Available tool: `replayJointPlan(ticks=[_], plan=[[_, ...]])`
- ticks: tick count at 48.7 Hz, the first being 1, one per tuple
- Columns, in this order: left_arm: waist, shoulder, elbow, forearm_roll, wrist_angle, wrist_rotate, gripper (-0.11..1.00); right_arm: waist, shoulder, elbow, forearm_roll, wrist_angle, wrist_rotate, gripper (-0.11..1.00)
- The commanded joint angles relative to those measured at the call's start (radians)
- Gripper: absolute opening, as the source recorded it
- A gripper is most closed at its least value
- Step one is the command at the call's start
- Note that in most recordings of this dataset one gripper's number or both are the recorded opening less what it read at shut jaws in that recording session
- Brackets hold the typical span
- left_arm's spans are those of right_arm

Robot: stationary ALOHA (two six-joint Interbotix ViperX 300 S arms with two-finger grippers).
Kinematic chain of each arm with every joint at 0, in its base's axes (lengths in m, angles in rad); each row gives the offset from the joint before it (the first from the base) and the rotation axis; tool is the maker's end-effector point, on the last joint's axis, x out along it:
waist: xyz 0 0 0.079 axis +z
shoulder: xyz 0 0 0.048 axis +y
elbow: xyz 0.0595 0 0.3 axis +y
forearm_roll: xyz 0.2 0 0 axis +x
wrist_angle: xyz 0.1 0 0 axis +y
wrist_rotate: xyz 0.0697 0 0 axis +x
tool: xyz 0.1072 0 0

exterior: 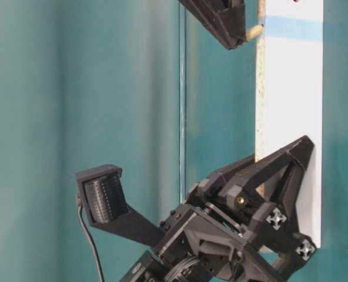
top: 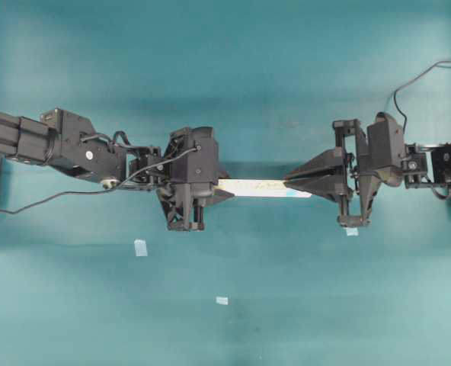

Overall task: Insert the rod into the hole on the wooden board.
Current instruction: 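Align the held peg with the hole near the board's right end, then push the peg into the hole with the right gripper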

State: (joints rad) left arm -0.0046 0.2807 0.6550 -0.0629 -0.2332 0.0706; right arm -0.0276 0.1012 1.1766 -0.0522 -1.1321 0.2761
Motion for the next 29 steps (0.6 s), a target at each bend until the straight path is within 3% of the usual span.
replayJointPlan(ticks=[1,29], plan=[[0.023,-0.003,0.003,0.000,0.011,-0.002,0.31,0.005,-0.008,-0.012,-0.002,-0.009,-0.002,0.10],[0.023,-0.003,0.005,-0.002,0.011,-0.002,0.31,0.005,0.006,-0.014,0.000,-0.006,-0.003,0.11]])
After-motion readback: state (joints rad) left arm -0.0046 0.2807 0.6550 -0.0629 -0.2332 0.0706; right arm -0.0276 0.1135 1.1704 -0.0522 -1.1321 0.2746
